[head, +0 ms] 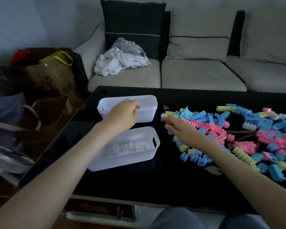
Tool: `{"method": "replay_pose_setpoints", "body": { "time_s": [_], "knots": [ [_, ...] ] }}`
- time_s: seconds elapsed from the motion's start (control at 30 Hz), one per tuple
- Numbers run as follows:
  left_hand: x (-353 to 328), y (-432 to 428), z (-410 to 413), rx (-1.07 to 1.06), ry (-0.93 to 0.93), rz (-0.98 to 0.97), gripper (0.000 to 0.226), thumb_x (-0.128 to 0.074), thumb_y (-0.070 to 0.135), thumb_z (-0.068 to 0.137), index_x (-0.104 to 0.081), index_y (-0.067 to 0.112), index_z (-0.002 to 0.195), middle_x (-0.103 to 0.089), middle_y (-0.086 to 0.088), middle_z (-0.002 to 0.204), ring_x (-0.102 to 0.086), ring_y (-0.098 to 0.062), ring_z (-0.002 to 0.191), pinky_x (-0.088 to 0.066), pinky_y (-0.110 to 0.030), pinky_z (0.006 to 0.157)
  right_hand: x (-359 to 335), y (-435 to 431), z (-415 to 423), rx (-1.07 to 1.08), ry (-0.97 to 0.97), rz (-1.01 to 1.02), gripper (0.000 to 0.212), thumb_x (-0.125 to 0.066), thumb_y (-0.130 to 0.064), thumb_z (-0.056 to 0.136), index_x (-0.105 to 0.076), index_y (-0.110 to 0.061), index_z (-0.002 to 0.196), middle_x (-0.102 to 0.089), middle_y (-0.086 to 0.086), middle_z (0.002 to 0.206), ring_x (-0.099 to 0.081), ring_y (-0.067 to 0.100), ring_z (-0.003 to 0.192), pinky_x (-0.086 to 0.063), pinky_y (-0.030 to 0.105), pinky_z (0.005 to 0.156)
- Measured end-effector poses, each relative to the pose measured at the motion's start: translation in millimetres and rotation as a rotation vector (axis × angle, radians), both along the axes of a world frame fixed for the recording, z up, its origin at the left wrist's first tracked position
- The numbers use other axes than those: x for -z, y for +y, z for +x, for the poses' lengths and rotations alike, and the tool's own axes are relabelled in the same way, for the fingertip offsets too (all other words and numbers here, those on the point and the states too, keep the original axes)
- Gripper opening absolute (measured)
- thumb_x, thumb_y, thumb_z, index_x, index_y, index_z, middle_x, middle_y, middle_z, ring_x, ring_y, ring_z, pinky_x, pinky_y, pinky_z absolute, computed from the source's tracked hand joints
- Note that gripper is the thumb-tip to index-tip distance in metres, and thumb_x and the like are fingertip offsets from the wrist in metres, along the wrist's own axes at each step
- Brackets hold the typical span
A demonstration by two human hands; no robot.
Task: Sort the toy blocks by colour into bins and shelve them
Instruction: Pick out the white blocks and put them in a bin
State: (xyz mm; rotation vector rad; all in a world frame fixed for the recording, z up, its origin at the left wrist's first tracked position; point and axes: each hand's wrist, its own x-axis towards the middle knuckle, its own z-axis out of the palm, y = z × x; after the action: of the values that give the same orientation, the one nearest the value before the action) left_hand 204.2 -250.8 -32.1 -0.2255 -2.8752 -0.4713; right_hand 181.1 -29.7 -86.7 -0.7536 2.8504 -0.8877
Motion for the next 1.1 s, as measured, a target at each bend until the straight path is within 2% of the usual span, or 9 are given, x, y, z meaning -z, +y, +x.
{"method": "replay_pose_setpoints", "body": {
  "time_s": [0.1, 0.17, 0.27, 0.37, 0.47, 0.73, 0.9, 1.0, 1.1],
  "knots": [
    [3.0, 34.4, -24.0, 0.16, -0.041, -0.007, 0.031, -0.037, 0.012, 0.099, -0.057, 0.012, 0.122, -0.052, -0.005, 0.125, -0.049, -0.021, 0.114, -0.034, -0.024, 0.086, 20.5, 29.5, -17.6, -0.067, 0.076, 0.424, 0.036, -0.037, -0.012, 0.1, -0.053, -0.031, 0.126, -0.046, -0.007, 0.131, -0.039, 0.017, 0.121, -0.028, 0.037, 0.101],
    [9.7, 57.5, -38.5, 0.254, -0.089, -0.036, 0.03, -0.039, 0.01, 0.098, -0.059, 0.011, 0.12, -0.053, -0.007, 0.122, -0.051, -0.022, 0.111, -0.036, -0.024, 0.088, 29.1, 34.2, -21.3, -0.16, 0.109, 0.527, 0.033, -0.039, -0.016, 0.101, -0.054, -0.032, 0.125, -0.036, -0.009, 0.137, -0.031, 0.018, 0.125, -0.024, 0.038, 0.103],
    [21.1, 88.7, -65.6, 0.347, -0.194, -0.087, 0.032, -0.04, 0.004, 0.096, -0.058, 0.012, 0.121, -0.051, -0.007, 0.124, -0.053, -0.022, 0.107, -0.043, -0.03, 0.088, 28.5, 37.9, -29.0, -0.18, 0.111, 0.486, 0.03, -0.038, -0.024, 0.101, -0.056, -0.026, 0.124, -0.035, -0.007, 0.139, -0.028, 0.015, 0.129, -0.021, 0.037, 0.104],
    [31.7, 107.4, -88.0, 0.365, -0.249, -0.3, 0.039, -0.041, -0.002, 0.092, -0.05, 0.01, 0.129, -0.045, -0.009, 0.132, -0.049, -0.025, 0.114, -0.039, -0.028, 0.082, 31.9, 48.0, -39.5, -0.191, 0.091, 0.426, 0.027, -0.045, -0.024, 0.098, -0.059, -0.022, 0.122, -0.038, -0.006, 0.136, -0.031, 0.014, 0.129, -0.024, 0.035, 0.107],
    [42.6, 114.2, -106.4, 0.294, -0.243, -0.513, 0.043, -0.044, 0.003, 0.094, -0.042, 0.007, 0.137, -0.039, -0.013, 0.139, -0.04, -0.029, 0.125, -0.039, -0.033, 0.09, 34.1, 59.0, -44.9, -0.178, 0.025, 0.344, 0.024, -0.053, -0.024, 0.095, -0.061, -0.016, 0.116, -0.041, -0.003, 0.133, -0.034, 0.013, 0.127, -0.028, 0.04, 0.108],
    [61.3, 118.1, -118.5, 0.248, -0.302, -0.657, 0.033, -0.045, 0.0, 0.093, -0.052, -0.001, 0.125, -0.04, -0.016, 0.134, -0.042, -0.031, 0.121, -0.041, -0.035, 0.088, 20.7, 71.2, -24.7, -0.089, 0.036, 0.026, 0.007, -0.054, -0.018, 0.092, -0.051, -0.023, 0.09, -0.056, -0.011, 0.097, -0.05, 0.001, 0.092, -0.04, 0.024, 0.089],
    [60.5, 108.5, -111.0, 0.213, -0.359, -0.606, 0.043, -0.048, -0.001, 0.09, -0.042, -0.005, 0.133, -0.039, -0.019, 0.132, -0.049, -0.031, 0.106, -0.046, -0.036, 0.085, 14.2, 75.8, -9.0, -0.125, -0.057, 0.071, 0.026, -0.048, -0.012, 0.093, -0.048, -0.025, 0.115, -0.052, -0.019, 0.104, -0.05, -0.003, 0.095, -0.041, 0.017, 0.083],
    [53.2, 102.9, -102.3, 0.2, -0.392, -0.606, 0.032, -0.047, -0.002, 0.091, -0.046, -0.009, 0.122, -0.036, -0.019, 0.124, -0.051, -0.028, 0.087, -0.04, -0.032, 0.067, 20.5, 76.5, -4.0, -0.172, -0.091, 0.2, 0.039, -0.045, -0.01, 0.094, -0.047, -0.03, 0.127, -0.05, -0.011, 0.122, -0.039, 0.008, 0.109, -0.034, 0.026, 0.094],
    [48.8, 98.4, -97.4, 0.215, -0.372, -0.633, 0.022, -0.051, 0.006, 0.094, -0.056, -0.007, 0.111, -0.038, -0.018, 0.119, -0.047, -0.024, 0.077, -0.037, -0.03, 0.064, 24.9, 72.2, -1.7, -0.175, -0.091, 0.285, 0.033, -0.048, -0.017, 0.096, -0.046, -0.03, 0.126, -0.049, -0.009, 0.124, -0.032, 0.01, 0.105, -0.031, 0.032, 0.098]
  ]
}}
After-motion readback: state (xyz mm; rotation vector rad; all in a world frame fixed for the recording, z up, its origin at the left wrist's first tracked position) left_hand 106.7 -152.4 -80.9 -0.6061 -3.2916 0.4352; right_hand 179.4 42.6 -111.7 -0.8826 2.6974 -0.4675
